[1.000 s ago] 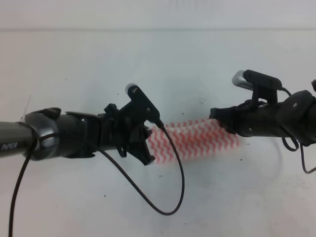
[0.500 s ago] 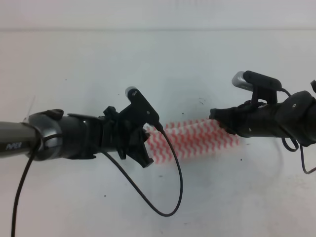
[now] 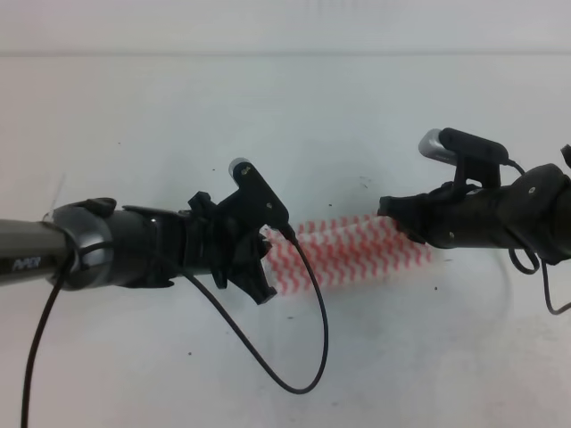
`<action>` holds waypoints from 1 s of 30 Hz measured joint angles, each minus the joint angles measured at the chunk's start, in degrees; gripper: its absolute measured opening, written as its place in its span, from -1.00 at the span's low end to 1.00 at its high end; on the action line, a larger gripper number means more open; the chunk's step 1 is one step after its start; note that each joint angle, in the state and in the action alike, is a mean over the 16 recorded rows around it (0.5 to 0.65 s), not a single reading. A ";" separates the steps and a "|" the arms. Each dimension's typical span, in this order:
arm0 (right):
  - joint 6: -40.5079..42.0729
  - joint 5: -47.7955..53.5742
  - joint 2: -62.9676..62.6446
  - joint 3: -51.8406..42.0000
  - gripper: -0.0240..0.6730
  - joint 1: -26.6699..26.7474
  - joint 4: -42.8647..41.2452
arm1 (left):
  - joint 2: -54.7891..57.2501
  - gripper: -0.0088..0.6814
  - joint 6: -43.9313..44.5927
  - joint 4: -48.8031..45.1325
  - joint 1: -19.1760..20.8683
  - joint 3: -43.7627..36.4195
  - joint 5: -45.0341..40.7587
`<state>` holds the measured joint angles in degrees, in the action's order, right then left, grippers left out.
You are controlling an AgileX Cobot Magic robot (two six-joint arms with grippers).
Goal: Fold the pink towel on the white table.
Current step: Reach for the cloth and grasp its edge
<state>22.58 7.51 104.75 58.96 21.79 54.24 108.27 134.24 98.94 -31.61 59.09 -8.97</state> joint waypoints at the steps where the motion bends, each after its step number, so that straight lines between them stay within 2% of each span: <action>1: 0.00 0.03 0.04 -0.01 -0.98 0.00 -0.01 | -0.04 -0.70 0.06 0.00 0.01 0.02 0.07; 9: 0.01 0.36 -0.04 0.02 -0.98 0.00 -0.01 | 0.06 -0.31 -0.44 -0.83 0.00 1.73 2.46; 14: 0.01 0.39 -0.07 0.02 -0.98 0.00 -0.02 | 0.03 -0.18 -1.47 -1.11 0.00 3.94 3.96; 21: 0.01 0.31 -0.14 0.03 -0.98 -0.01 -0.01 | -0.61 -0.16 -4.77 0.08 0.02 6.63 -0.35; 30: 0.00 0.23 -0.07 0.01 -0.98 0.00 0.04 | -0.74 -0.38 -8.14 -2.33 0.02 6.15 -15.94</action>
<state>22.59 7.73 104.68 58.97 21.79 54.28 107.53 126.10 96.61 -31.58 65.24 -24.91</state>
